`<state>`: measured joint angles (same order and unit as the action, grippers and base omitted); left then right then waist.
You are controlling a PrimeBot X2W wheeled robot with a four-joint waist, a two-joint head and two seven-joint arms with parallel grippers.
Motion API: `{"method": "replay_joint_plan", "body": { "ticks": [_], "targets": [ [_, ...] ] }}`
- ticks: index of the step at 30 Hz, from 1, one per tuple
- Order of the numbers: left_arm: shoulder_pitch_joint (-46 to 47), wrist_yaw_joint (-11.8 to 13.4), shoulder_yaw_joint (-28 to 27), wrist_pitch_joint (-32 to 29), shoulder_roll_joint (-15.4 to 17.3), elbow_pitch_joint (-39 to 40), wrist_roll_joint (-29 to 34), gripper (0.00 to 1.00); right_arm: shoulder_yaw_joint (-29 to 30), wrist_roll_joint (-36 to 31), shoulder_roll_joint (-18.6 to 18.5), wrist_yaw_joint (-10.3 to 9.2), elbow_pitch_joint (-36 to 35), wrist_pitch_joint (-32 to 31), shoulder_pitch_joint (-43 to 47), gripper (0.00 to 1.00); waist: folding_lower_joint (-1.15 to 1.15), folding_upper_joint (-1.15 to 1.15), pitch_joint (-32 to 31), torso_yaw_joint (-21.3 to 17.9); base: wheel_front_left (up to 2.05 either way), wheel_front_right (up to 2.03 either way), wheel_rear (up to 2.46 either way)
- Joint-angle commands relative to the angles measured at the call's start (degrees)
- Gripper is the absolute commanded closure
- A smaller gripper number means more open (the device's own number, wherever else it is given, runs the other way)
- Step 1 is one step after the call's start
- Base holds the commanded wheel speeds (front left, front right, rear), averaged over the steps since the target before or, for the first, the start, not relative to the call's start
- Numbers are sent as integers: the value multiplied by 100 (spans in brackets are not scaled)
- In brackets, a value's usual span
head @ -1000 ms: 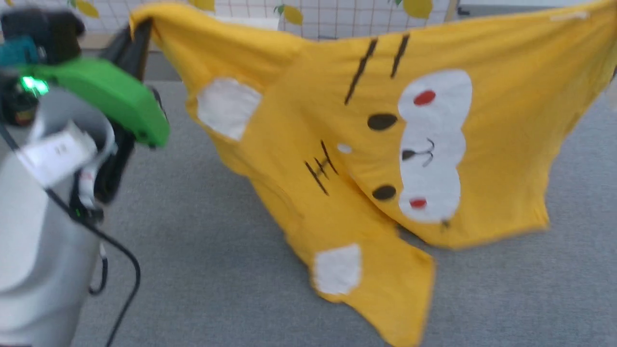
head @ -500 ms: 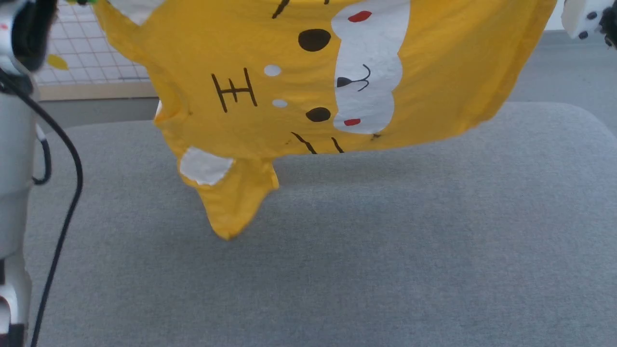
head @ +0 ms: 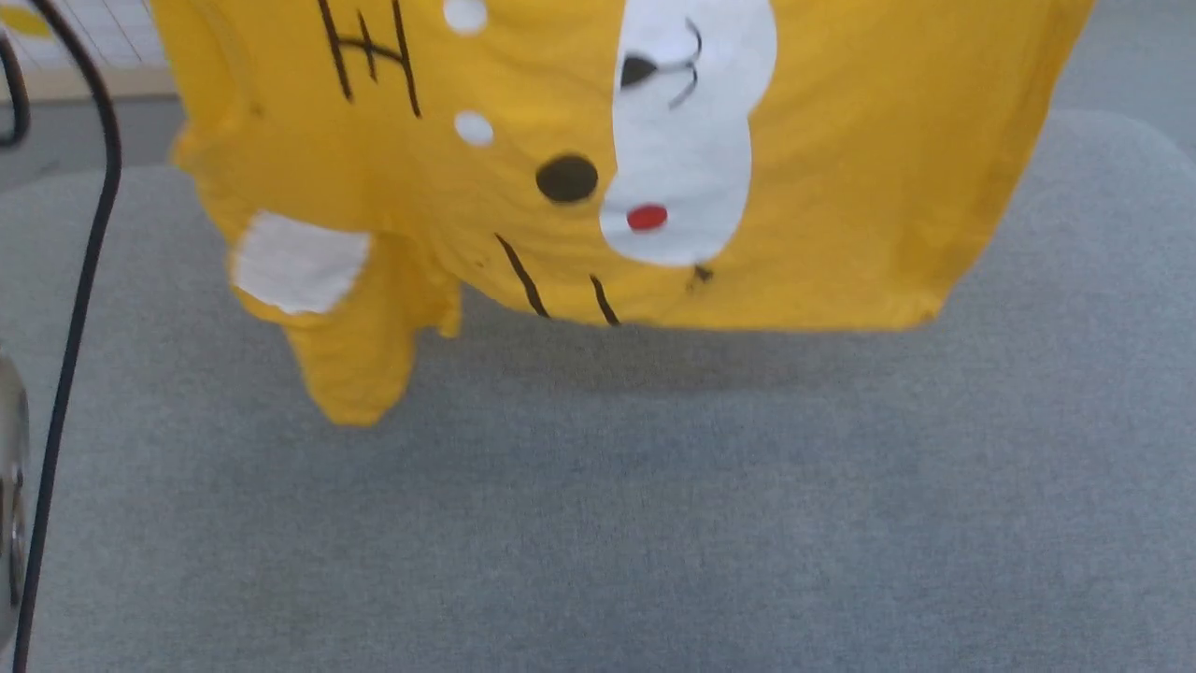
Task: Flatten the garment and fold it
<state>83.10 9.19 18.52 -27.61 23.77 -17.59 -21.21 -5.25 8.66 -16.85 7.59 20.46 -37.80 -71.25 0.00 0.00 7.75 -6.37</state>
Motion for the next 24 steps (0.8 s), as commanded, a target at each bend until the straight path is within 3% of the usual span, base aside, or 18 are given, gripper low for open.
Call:
{"method": "replay_joint_plan", "body": {
  "ticks": [1,8,13,24],
  "targets": [
    [273,62,34,185,-77,-88,151,100,2,-65,36,-10,65,42,-211,100,0,0,840,-42,0,0,0],
    [1215,256,66,1329,-436,-784,467,100,140,-381,303,-10,559,583,-1032,100,0,0,1713,21,0,0,0],
    [1652,295,-9,1952,-504,-1222,513,100,205,-656,383,-10,939,1039,-1617,100,0,0,2165,105,0,0,0],
    [1883,235,-32,3270,-548,-1730,558,100,178,-1129,-121,-10,1529,2104,-2151,100,0,0,2983,430,0,0,0]
  ]
}}
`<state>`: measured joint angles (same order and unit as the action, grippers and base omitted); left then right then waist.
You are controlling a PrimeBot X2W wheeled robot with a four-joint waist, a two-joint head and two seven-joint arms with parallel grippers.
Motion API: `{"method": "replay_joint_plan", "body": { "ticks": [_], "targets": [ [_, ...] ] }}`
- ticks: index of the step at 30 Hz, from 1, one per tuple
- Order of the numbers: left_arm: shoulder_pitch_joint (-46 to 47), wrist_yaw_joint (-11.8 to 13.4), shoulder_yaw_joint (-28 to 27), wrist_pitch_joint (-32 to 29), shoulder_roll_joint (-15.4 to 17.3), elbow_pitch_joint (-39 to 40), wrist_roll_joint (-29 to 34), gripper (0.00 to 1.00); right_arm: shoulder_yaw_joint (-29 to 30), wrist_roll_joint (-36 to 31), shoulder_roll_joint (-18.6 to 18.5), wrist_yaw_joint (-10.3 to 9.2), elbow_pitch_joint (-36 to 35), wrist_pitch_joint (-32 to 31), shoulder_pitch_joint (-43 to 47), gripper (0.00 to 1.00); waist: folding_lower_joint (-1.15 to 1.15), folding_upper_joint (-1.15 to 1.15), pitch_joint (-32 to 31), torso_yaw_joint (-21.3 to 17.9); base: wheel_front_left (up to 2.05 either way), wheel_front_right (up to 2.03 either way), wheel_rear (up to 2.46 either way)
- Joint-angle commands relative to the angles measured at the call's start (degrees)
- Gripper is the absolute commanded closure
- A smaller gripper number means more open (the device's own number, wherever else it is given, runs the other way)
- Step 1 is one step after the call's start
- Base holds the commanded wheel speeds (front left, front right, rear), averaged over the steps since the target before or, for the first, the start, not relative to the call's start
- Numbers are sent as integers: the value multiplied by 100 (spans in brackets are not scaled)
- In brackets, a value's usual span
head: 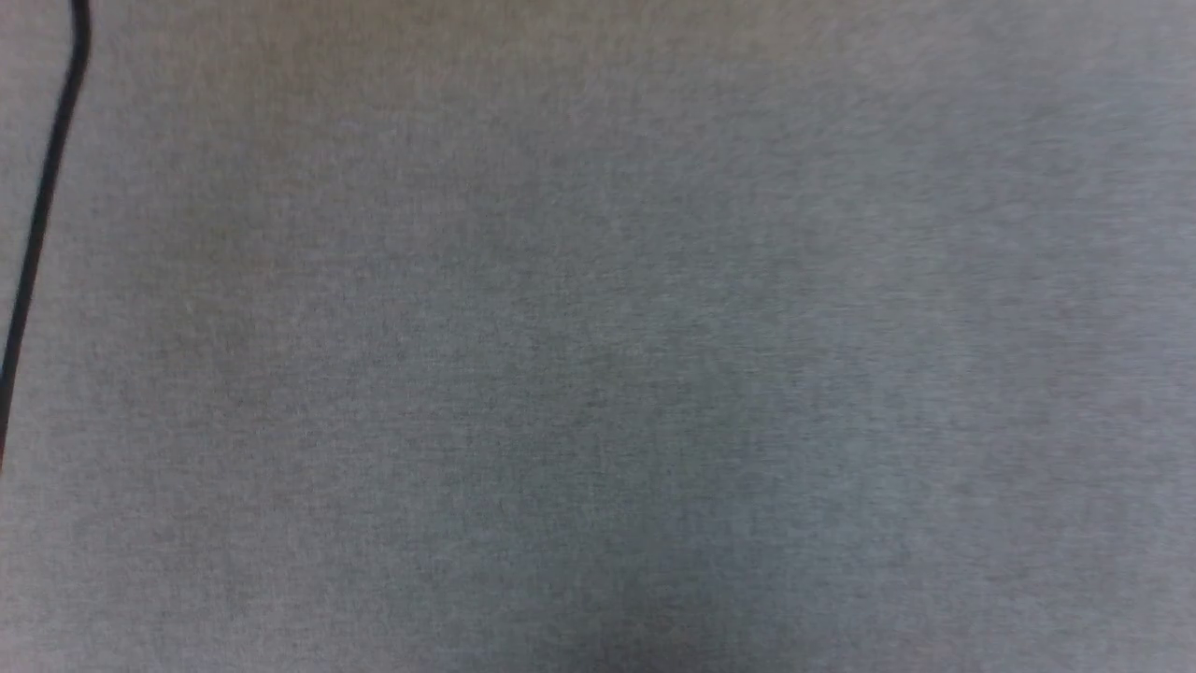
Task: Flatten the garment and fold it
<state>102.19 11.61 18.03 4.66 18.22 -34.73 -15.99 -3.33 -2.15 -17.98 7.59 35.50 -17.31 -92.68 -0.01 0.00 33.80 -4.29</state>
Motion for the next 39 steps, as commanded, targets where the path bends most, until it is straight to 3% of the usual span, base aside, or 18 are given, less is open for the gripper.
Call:
{"method": "replay_joint_plan", "body": {
  "ticks": [1,12,16,20,24,29,35,39],
  "targets": [
    [-110,-50,51,127,-1,-84,34,100,-51,-94,-45,-10,73,201,37,100,1,0,426,251,0,0,0],
    [-1213,-447,52,672,73,-291,-330,100,-533,329,-310,-10,473,770,760,100,1,0,322,422,0,0,0],
    [-1842,-655,52,646,199,159,-523,100,-885,950,-554,-10,142,808,1228,100,1,0,162,463,0,0,0],
    [-2702,-702,12,389,434,1018,-725,100,-1109,1679,-928,-10,-584,689,1912,100,1,0,14,480,0,0,0],
    [-3820,-579,-4,-13,751,2199,-865,100,-1028,2218,-1360,-10,-1457,484,2779,100,1,0,-172,503,0,0,0],
    [-5393,-205,-90,-547,1065,3776,-1095,100,-534,2568,-1639,-10,-2428,208,4079,100,1,0,-440,526,0,0,0],
    [-7080,73,9,-1007,1425,4870,-1230,100,6,2648,-1501,-10,-3346,-89,5629,100,1,0,-818,497,0,0,0],
    [-7962,82,179,-1207,1527,5124,-1436,100,191,2694,-1300,-10,-3761,-290,6586,100,1,0,-1104,491,0,0,0]
  ]
}}
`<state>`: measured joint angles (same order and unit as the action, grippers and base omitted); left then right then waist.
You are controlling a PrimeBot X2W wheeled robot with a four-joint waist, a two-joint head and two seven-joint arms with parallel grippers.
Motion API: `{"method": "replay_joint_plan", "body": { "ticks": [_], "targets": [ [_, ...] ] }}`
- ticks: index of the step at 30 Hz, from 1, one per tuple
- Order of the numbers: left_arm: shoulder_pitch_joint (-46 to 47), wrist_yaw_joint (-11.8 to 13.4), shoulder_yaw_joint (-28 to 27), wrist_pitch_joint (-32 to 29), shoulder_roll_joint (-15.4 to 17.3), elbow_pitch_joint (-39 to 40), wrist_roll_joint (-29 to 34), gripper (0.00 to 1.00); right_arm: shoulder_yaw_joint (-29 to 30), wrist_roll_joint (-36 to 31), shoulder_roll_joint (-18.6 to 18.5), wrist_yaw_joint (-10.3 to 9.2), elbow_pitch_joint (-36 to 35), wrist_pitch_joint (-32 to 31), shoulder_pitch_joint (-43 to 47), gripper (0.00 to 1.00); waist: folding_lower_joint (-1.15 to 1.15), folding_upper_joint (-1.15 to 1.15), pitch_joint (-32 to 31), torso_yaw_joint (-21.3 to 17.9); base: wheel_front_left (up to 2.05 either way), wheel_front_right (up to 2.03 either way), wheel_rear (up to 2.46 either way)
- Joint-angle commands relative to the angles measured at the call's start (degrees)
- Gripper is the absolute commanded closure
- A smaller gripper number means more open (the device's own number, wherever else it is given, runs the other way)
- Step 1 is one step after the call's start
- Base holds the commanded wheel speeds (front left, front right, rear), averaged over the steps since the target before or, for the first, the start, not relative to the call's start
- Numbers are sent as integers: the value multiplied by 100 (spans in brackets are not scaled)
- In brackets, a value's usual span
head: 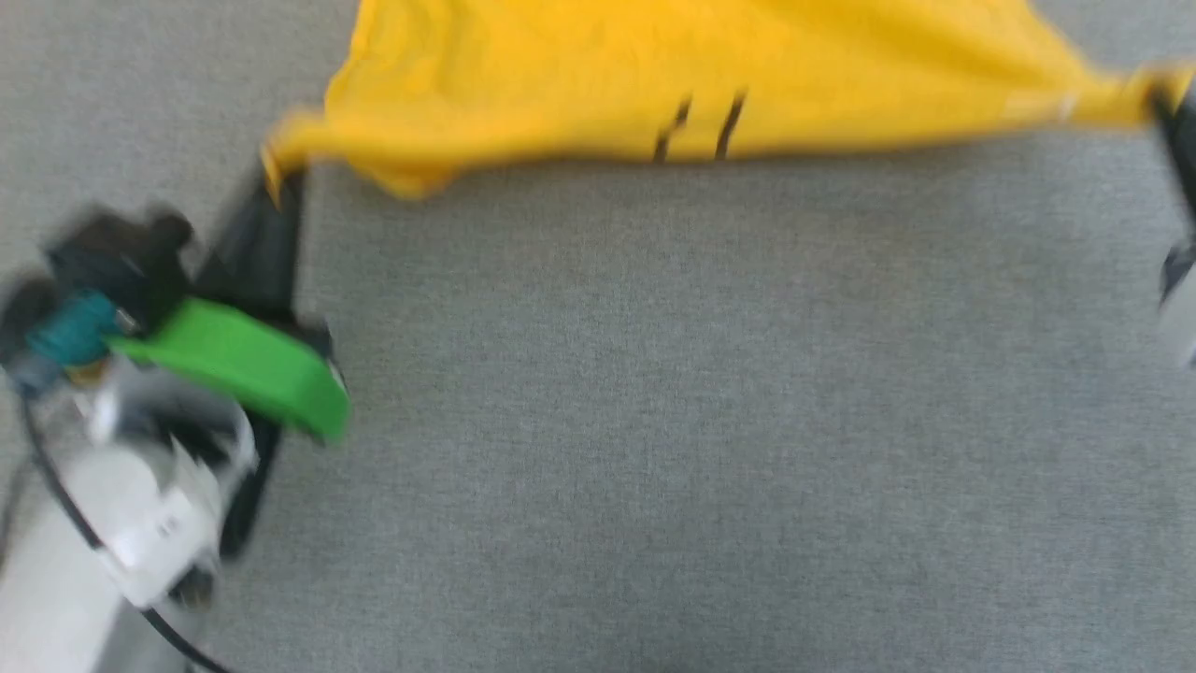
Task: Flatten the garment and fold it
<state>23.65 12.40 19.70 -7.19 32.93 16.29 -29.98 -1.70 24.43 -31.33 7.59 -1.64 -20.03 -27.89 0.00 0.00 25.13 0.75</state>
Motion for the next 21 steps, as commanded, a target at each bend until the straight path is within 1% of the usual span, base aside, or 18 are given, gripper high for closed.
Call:
{"method": "replay_joint_plan", "body": {
  "ticks": [1,5,7,10,16,21],
  "targets": [
    [-284,-29,75,-89,79,38,-102,100,63,50,75,-10,-111,-66,303,100,0,0,-290,-15,0,0,0],
    [-1025,-171,469,-515,279,80,-258,100,141,115,242,-10,-313,-269,1169,100,0,0,-595,-2,0,0,0],
    [-1332,-241,630,-759,383,76,-385,100,115,133,257,-10,-378,-360,1543,100,0,0,-728,10,0,0,0],
    [-1761,-280,825,-1126,524,69,-588,100,93,149,239,-10,-449,-462,2055,100,0,0,-913,25,0,0,0],
    [-2564,-166,1081,-1819,741,133,-1054,100,297,237,311,-10,-477,-619,3040,100,0,0,-1229,91,0,0,0],
    [-3136,23,1257,-2274,887,212,-1331,100,376,325,397,-10,-537,-914,3881,100,0,0,-1479,92,0,0,0]
  ]
}}
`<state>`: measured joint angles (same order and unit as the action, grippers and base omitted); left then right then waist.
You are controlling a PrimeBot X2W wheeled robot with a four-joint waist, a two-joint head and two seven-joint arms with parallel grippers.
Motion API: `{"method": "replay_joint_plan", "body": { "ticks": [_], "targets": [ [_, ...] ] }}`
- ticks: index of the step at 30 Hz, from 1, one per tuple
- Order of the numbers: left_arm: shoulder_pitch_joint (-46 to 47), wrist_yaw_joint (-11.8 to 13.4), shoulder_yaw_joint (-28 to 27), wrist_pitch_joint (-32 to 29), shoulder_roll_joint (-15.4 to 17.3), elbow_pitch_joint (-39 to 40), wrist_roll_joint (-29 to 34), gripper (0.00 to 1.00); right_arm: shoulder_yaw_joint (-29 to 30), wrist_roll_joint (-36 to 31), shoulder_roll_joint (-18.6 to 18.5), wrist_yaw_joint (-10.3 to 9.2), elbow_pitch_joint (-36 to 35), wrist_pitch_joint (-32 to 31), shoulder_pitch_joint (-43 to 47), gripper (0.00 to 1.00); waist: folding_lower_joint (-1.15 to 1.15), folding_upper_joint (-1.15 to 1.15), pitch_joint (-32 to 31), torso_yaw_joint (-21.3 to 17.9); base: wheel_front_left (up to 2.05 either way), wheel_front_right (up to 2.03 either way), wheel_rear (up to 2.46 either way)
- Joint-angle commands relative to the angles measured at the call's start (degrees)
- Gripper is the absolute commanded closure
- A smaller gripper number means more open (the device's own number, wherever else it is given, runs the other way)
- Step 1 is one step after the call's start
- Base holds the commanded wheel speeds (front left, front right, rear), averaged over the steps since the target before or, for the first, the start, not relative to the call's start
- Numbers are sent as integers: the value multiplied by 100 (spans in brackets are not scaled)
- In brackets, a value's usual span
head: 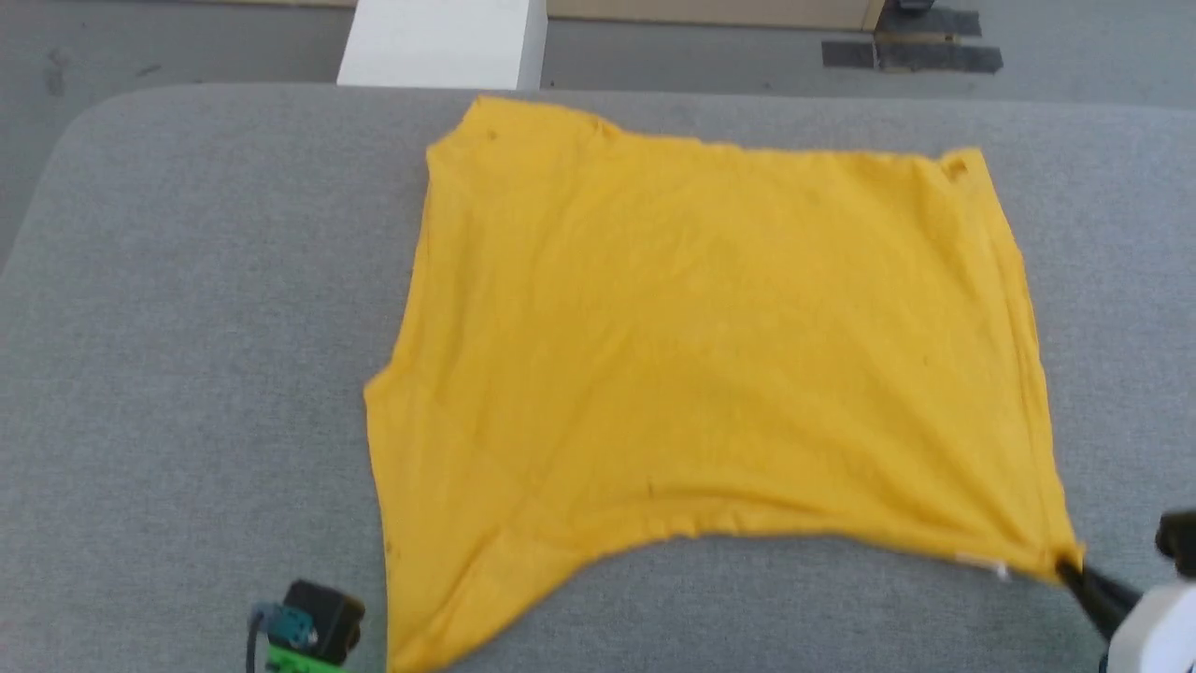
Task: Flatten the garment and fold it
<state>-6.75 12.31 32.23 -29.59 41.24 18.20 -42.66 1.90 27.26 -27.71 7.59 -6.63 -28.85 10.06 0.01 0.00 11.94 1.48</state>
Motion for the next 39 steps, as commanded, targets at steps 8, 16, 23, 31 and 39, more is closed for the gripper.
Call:
{"method": "replay_joint_plan", "body": {
  "ticks": [8,16,23,31,39],
  "targets": [
    [-681,263,202,-502,146,197,-413,100,20,315,67,-10,-238,-952,1089,100,-1,0,-501,-44,0,0,0],
    [-899,412,-13,-241,210,534,-470,100,345,382,123,-10,-601,-1265,1569,100,-1,0,-668,-68,0,0,0],
    [-382,253,-228,253,201,717,-59,100,444,232,112,-10,-764,-916,1198,100,-1,0,-539,-85,0,0,0],
    [698,-42,-439,708,68,505,416,100,381,24,27,-10,-647,-485,376,100,-1,0,-106,-149,0,0,0],
    [1692,-267,-638,1102,-80,47,714,100,312,-83,-120,-10,-491,-285,-307,100,-1,0,322,-221,0,0,0]
  ]
}}
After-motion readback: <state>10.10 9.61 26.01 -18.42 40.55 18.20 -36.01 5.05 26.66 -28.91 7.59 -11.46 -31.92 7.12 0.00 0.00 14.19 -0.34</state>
